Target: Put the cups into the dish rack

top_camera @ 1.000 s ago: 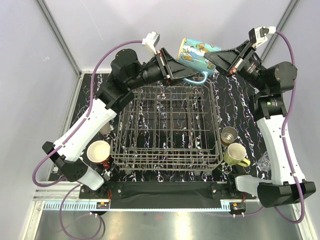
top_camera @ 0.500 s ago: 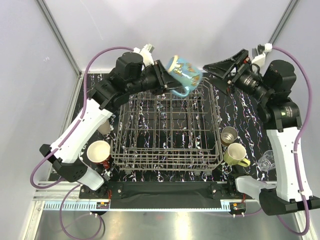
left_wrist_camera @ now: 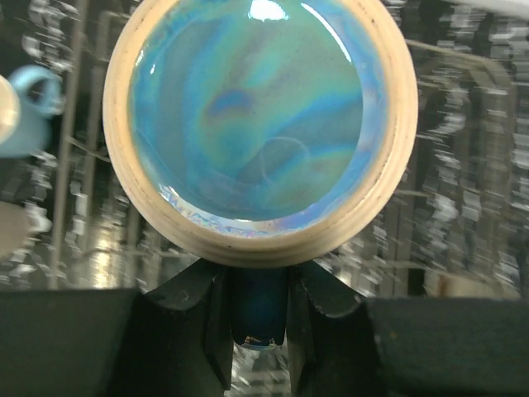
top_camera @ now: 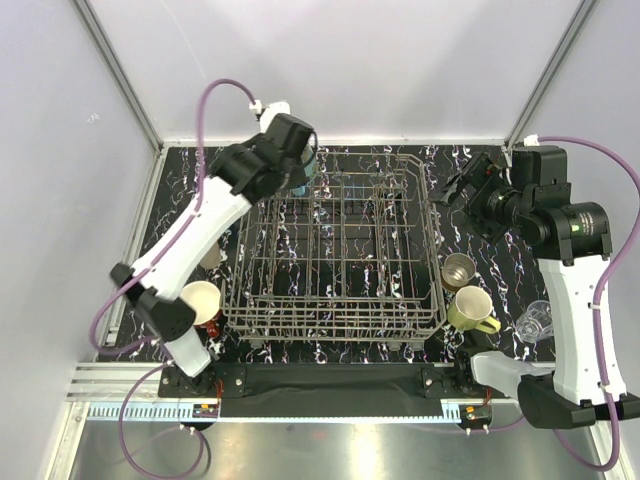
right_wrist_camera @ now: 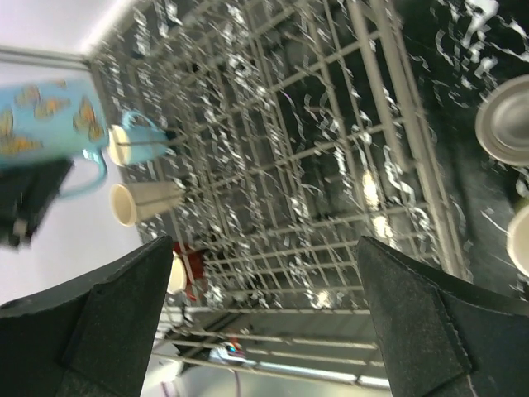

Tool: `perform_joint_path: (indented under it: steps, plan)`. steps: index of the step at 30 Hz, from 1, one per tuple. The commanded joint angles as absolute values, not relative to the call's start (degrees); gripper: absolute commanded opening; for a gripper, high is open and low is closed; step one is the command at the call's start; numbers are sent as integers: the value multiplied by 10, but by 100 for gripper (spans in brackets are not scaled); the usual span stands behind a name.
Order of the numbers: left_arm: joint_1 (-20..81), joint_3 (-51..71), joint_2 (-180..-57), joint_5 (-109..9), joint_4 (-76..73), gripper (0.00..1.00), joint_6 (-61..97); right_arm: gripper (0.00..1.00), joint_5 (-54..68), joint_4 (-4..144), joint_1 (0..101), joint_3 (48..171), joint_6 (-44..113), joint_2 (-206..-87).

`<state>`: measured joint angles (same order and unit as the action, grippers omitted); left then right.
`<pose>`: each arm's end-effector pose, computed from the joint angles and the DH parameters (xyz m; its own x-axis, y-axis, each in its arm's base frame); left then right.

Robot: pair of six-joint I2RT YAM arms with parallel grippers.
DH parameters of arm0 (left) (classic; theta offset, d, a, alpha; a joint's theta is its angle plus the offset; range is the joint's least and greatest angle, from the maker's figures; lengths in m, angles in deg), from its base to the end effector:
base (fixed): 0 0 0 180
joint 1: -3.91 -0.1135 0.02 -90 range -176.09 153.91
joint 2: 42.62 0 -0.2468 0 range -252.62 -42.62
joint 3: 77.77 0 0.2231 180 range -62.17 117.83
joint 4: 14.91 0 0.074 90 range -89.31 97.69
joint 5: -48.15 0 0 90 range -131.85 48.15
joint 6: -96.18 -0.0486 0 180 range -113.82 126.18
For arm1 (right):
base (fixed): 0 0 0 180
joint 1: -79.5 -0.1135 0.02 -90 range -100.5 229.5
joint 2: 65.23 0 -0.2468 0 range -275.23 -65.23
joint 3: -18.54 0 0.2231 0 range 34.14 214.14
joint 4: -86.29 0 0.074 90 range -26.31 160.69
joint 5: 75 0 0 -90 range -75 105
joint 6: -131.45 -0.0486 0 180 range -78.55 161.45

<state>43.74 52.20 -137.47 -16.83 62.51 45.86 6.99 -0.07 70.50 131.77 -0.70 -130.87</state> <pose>0.2517 -0.1832 0.4083 -0.6150 -0.2405 -0.7510 -0.0682 0.9650 -0.2532 0.1608 0.0323 0.4266 -0.6345 0.5723 -0.5195 0.2206 0.7783 0.5879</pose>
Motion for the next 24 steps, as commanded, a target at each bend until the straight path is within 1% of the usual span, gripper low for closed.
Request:
perform_joint_path:
  steps: [1, 4, 8, 11, 18, 24]
  plan:
    - [428, 563, -1414, -44, 547, 0, 405, 100, 88, -46, 704, 1335, 33, -1312]
    - [414, 564, -1440, -24, 547, 0, 398, 100, 87, -59, 705, 1342, 51, -1325]
    - [388, 555, -1460, -6, 554, 0, 413, 100, 123, -80, 704, 1374, 91, -1352]
    - [376, 526, -1461, 1, 520, 0, 401, 100, 135, -94, 704, 1398, 111, -1371]
    - [349, 507, -1483, -26, 506, 0, 412, 100, 138, -94, 704, 1403, 121, -1392]
    - [348, 494, -1490, -46, 504, 0, 419, 100, 146, -94, 704, 1401, 122, -1391]
